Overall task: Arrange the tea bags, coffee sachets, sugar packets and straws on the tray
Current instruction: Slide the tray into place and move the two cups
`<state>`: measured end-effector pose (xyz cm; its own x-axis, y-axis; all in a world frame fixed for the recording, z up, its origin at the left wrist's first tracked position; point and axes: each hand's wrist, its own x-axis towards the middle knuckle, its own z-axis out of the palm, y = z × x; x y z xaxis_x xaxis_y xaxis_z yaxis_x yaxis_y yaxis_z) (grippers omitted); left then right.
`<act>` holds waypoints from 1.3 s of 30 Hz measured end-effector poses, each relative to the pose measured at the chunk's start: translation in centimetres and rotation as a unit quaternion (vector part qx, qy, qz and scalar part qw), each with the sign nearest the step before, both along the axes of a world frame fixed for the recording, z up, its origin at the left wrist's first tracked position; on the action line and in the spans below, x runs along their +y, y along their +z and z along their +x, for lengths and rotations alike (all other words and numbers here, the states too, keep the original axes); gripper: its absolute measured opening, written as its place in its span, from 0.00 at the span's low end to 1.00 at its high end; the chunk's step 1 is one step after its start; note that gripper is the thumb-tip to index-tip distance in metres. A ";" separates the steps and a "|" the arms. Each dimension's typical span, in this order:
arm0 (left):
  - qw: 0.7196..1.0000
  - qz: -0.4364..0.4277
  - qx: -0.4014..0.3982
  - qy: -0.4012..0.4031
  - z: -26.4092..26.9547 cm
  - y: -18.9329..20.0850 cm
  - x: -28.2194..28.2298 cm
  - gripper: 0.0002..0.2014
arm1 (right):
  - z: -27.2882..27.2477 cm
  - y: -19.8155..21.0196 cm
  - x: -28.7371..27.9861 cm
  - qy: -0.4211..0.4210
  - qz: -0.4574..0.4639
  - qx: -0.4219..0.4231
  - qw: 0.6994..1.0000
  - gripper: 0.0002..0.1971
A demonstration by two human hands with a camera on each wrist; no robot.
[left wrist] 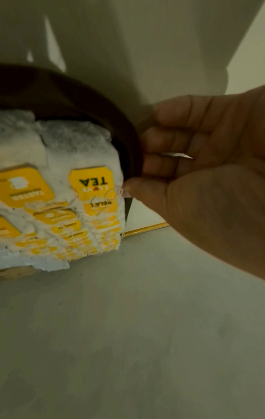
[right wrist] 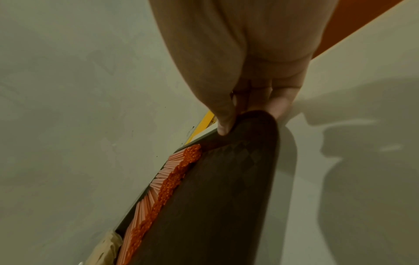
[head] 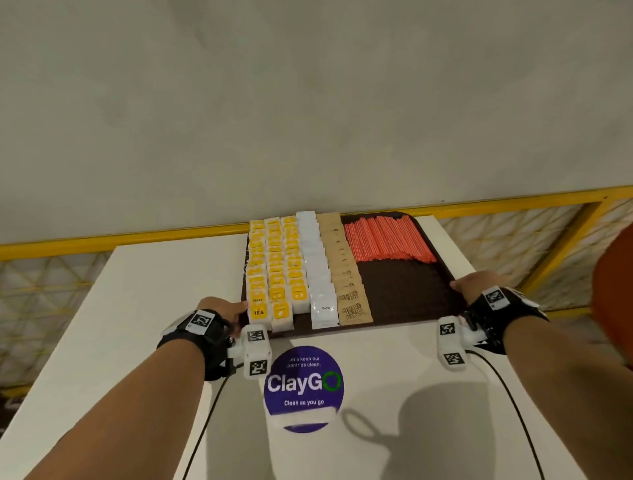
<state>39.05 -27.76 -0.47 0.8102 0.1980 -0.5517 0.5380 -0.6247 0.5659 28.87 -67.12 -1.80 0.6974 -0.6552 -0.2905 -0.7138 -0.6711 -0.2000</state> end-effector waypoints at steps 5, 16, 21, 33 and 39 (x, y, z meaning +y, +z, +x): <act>0.999 -0.022 0.019 0.013 0.9 -0.2 -0.1 0.22 | 1.2 0.4 -0.4 -0.106 0.031 -0.054 0.992 0.24; 0.992 -0.083 -0.037 -0.087 -0.8 3.6 6.5 0.13 | -1.1 3.6 5.8 -0.122 0.090 -0.344 0.927 0.13; 0.959 0.043 -0.027 -0.279 -7.3 7.0 18.9 0.15 | -2.1 5.9 20.6 0.181 0.218 -0.313 0.906 0.14; 0.903 0.159 0.058 -0.394 -15.9 2.3 27.1 0.50 | -4.2 2.9 47.7 0.503 0.184 0.034 0.844 0.52; 0.911 0.119 -0.018 -0.396 -14.8 2.1 27.4 0.48 | -3.2 3.6 46.3 0.467 0.154 0.062 0.869 0.45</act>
<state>24.25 -0.31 1.60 0.7675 -0.3449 -0.5404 -0.1492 -0.9159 0.3726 25.69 -20.86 1.76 0.8340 0.3010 -0.4625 0.0839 -0.8975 -0.4329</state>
